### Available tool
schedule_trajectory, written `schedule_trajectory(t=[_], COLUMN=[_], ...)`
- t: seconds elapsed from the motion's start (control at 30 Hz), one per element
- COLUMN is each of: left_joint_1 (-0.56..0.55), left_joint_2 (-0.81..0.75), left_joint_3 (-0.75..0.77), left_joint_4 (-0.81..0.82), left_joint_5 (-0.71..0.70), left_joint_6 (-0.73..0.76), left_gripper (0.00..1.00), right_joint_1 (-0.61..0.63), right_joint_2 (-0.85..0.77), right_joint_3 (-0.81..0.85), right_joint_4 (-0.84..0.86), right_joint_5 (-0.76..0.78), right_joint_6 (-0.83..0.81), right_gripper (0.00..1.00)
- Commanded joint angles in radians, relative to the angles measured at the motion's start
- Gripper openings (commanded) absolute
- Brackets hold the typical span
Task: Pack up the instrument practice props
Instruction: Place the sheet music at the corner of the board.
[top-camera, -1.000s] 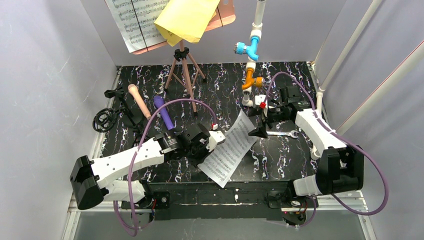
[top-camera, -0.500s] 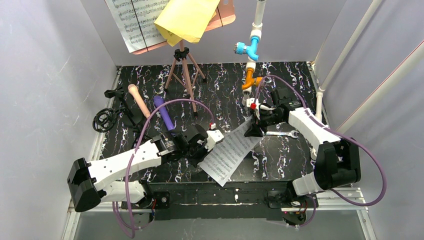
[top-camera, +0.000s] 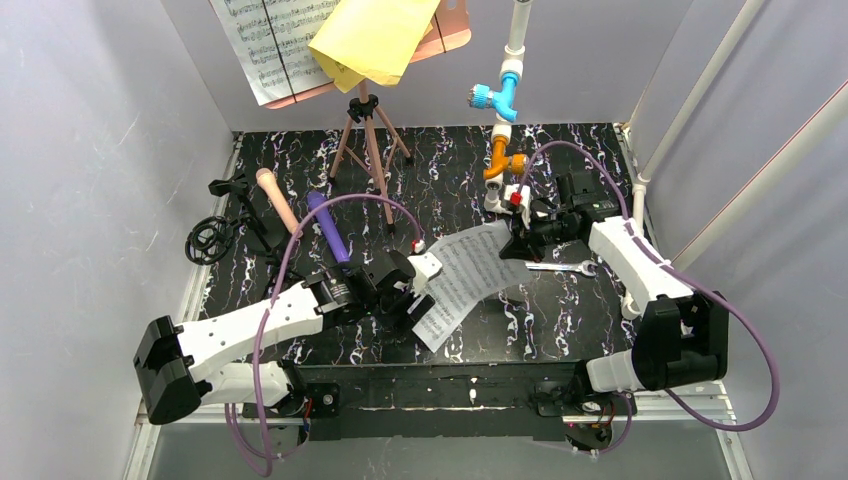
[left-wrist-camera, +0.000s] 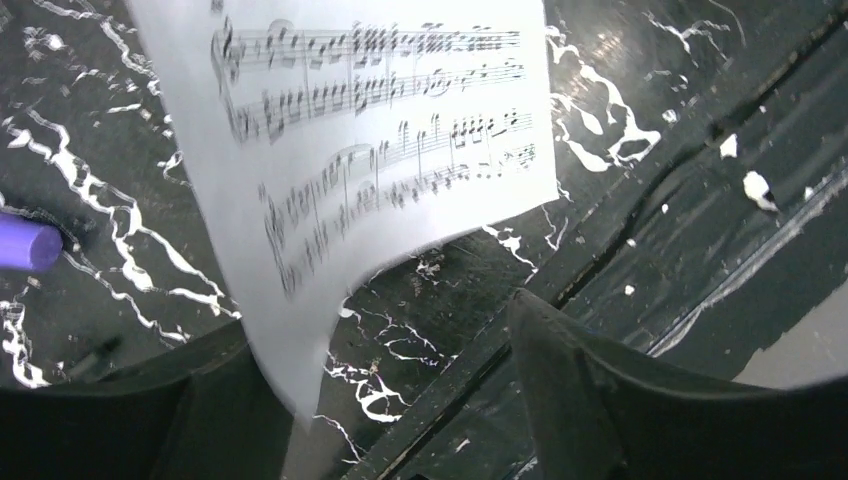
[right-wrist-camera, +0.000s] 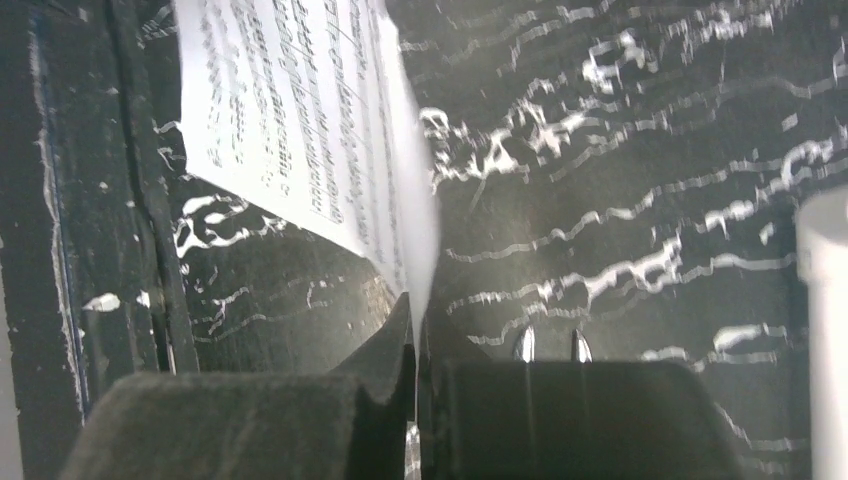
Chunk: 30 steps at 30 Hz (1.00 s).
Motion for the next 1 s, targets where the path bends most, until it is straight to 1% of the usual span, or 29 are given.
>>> schedule_trajectory(t=[0.0,0.07,0.1,0.3,0.43,0.5,0.57,0.67,0.83,0.97], left_joint_1=[-0.005,-0.003,-0.003,0.005,0.007,0.007,0.007,0.007,0.006,0.007], left_joint_2=[-0.070,-0.119,-0.148,-0.336,-0.421,-0.451,-0.469,-0.488,-0.512,-0.506], left_joint_3=[0.009,0.001,-0.009,-0.066,-0.115,-0.133,-0.148,-0.162,-0.184,-0.187], left_joint_4=[-0.031,-0.040,-0.040,-0.008,0.019,0.027,0.026,0.018,0.033,0.049], left_joint_5=[-0.150,-0.219,-0.245,-0.268,-0.270,-0.272,-0.277,-0.283,-0.279,-0.275], left_joint_6=[-0.033,-0.033,-0.032,-0.003,-0.016,-0.023,-0.029,-0.038,-0.048,-0.054], left_gripper=[0.79,0.93,0.97,0.98,0.98,0.98,0.98,0.98,0.98,0.98], right_joint_1=[-0.004,-0.006,-0.006,-0.009,-0.027,-0.038,-0.048,-0.061,-0.084,-0.080], right_joint_2=[0.022,0.040,0.045,0.045,0.070,0.088,0.101,0.101,0.084,0.116], right_joint_3=[0.127,0.179,0.197,0.244,0.280,0.310,0.346,0.347,0.320,0.308], right_joint_4=[-0.101,-0.140,-0.152,-0.096,-0.050,-0.037,-0.045,-0.009,0.134,0.254], right_joint_5=[0.213,0.339,0.390,0.761,0.951,0.990,0.984,1.016,1.112,1.202], right_joint_6=[0.033,0.052,0.061,0.097,0.089,0.089,0.094,0.112,0.173,0.206], right_gripper=[0.01,0.01,0.01,0.01,0.01,0.01,0.01,0.01,0.01,0.01])
